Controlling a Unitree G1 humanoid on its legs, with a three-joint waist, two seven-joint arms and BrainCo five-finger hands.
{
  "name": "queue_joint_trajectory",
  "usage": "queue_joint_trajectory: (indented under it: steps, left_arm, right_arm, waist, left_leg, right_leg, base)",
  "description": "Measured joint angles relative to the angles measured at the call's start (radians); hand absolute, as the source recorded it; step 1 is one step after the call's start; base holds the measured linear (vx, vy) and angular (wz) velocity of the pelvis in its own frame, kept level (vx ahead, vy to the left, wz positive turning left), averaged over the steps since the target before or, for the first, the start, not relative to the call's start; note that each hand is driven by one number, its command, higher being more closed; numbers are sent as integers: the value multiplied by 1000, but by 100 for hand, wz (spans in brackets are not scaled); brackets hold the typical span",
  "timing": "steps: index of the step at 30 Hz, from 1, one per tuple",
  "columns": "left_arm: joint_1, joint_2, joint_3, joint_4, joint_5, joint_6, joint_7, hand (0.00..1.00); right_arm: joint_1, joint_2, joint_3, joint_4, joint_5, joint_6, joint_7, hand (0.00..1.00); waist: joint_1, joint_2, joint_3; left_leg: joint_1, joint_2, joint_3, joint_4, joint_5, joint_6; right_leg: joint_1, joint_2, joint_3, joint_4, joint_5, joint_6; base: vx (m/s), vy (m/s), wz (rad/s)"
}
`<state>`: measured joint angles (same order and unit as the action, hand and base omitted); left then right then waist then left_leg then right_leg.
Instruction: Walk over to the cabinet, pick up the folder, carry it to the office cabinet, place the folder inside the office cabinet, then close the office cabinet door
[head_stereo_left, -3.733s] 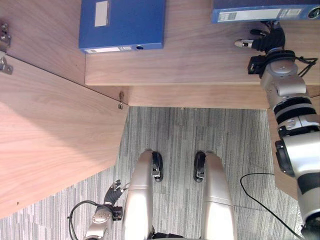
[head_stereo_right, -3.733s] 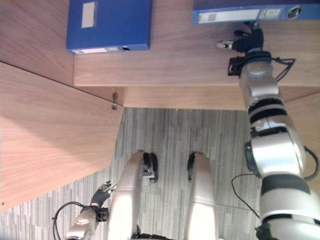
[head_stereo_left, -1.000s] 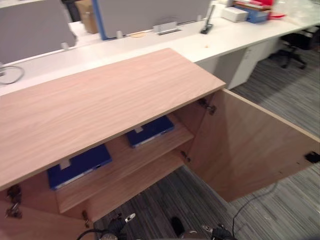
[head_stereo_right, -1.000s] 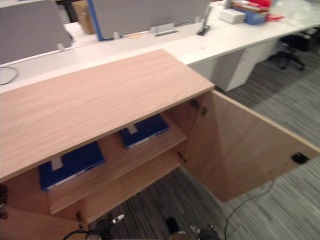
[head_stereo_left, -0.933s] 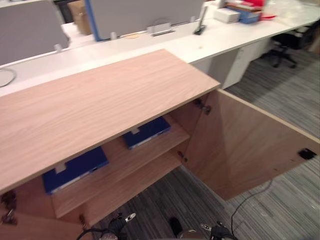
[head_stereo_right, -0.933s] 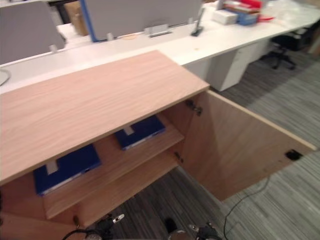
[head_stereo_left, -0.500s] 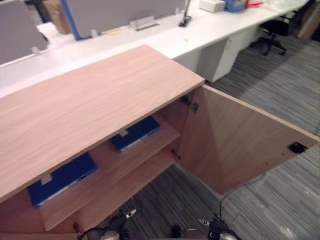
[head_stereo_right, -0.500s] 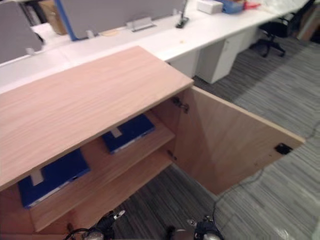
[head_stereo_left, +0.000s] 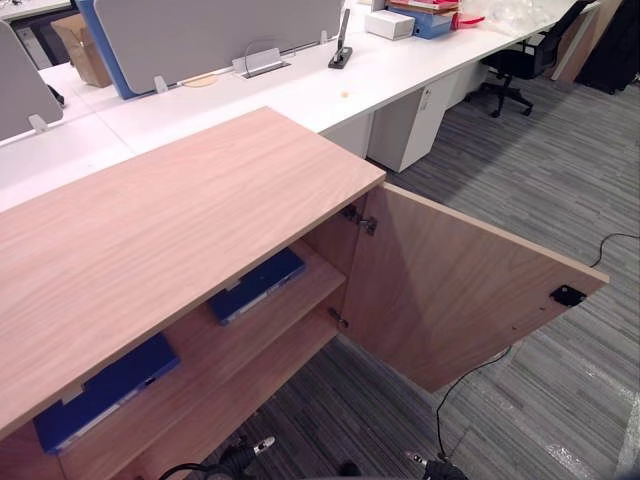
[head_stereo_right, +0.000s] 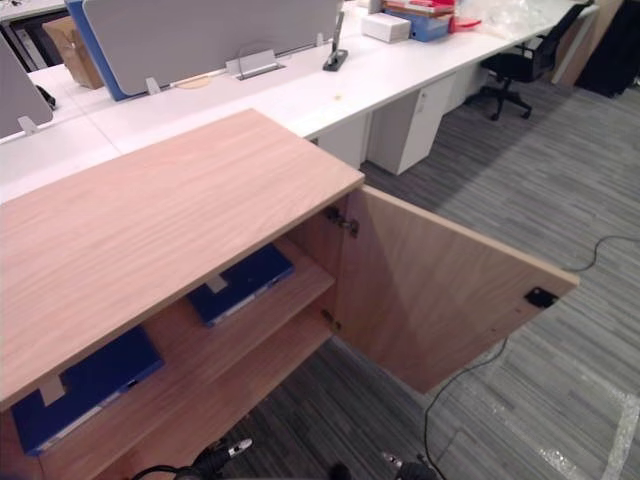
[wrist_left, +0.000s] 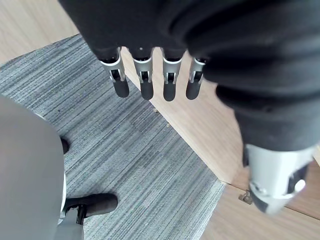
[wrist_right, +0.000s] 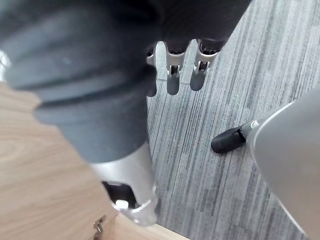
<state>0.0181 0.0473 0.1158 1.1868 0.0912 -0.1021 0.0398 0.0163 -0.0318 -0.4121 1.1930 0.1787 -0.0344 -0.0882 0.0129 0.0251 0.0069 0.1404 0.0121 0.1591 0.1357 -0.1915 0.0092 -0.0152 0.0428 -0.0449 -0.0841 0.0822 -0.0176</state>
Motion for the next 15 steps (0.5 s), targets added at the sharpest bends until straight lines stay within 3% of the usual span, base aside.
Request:
queue_joint_trajectory:
  steps: [4, 9, 15]
  left_arm:
    - [0, 1, 1, 1, 0, 0, 0, 0]
    - [3, 8, 21, 1, -2, 0, 0, 0]
    - [27, 37, 102, -1, -16, 5, 0, 0]
  right_arm:
    - [-5, 1, 0, -1, 65, -9, 0, 0]
    - [-15, 1, -6, -70, 223, -47, -5, 0]
    - [-25, -53, -164, -191, 272, -74, -45, 0]
  waist:
    - [0, 0, 0]
    - [-3, 1, 0]
    - [-11, 0, 0]
  left_leg:
    - [1, -6, -5, -18, -1, 0]
    - [-5, -7, 6, -46, -18, -1]
    - [-11, -6, 21, -45, -28, -2]
  right_leg:
    - [-16, -4, 23, -6, 15, 13]
    - [-61, 10, 80, -7, 46, 19]
    - [-82, 22, 119, -6, 65, 16]
  base:
    - [-116, 69, -14]
    - [-119, 43, -33]
    - [-79, 11, -21]
